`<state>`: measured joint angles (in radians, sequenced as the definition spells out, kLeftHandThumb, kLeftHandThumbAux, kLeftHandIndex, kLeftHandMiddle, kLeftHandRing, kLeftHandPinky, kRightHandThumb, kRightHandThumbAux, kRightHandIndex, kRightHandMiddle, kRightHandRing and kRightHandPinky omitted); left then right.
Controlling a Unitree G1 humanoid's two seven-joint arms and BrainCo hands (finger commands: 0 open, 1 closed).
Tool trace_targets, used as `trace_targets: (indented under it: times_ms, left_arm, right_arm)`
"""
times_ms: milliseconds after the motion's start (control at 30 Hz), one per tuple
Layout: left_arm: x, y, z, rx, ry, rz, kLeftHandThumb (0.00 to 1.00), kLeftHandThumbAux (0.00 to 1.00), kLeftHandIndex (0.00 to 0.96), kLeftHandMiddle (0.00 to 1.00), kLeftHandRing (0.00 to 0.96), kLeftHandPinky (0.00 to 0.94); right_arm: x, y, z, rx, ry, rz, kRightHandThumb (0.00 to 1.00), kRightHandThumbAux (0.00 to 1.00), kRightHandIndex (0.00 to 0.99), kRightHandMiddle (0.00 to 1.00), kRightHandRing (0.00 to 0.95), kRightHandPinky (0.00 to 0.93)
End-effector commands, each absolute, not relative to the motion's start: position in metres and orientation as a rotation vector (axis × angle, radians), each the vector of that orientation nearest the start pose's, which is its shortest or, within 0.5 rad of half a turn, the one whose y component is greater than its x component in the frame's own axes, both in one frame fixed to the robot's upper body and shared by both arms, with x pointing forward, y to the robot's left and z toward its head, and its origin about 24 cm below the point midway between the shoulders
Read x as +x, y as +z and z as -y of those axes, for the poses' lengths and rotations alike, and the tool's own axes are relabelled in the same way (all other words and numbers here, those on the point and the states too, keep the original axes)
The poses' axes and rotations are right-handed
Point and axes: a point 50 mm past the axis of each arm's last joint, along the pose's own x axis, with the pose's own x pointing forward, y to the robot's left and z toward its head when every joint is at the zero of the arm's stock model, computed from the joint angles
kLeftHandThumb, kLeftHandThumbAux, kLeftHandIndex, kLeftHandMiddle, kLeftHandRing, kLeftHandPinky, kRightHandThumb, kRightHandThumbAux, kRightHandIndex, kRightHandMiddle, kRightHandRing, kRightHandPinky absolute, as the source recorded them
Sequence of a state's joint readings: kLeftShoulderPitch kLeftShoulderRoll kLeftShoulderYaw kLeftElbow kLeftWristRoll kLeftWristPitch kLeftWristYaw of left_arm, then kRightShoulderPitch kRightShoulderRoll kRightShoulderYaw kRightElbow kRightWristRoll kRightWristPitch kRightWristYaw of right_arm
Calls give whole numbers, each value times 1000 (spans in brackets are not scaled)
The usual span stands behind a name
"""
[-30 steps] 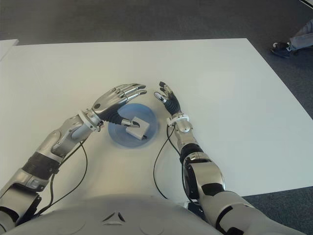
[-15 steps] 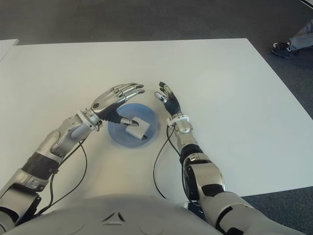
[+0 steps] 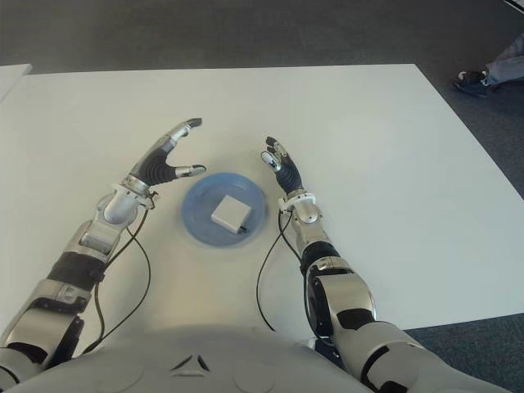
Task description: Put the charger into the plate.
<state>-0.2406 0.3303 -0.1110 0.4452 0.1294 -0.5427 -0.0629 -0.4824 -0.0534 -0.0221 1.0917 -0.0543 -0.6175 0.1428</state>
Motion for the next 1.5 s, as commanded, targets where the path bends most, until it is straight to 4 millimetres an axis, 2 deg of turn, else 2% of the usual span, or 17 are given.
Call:
trace_targets:
  times_ms: [33,300,800,1500]
  left_arm:
    - [292,12,-199,-67,-22,99,75,505,0,0,0,0]
    - [291,-7,-191,-119,-13,16,40,548,0,0,0,0]
    - [293,-11,-185,-66,-70,-20,0,549,0,0,0,0]
    - [276,-24,-190,-77,-25,-95,0,568,0,0,0,0]
  right_arm:
    - [279,-53,135,-78,225,-243,0,323,0,0,0,0]
    - [279,-52,139,-24,172,-214,1,415,0,0,0,0]
    - [278,-51,146,-31,119,-207,18,554,0,0,0,0]
    - [278,-53,150,-24,63,-224,37,516,0,1,0,0]
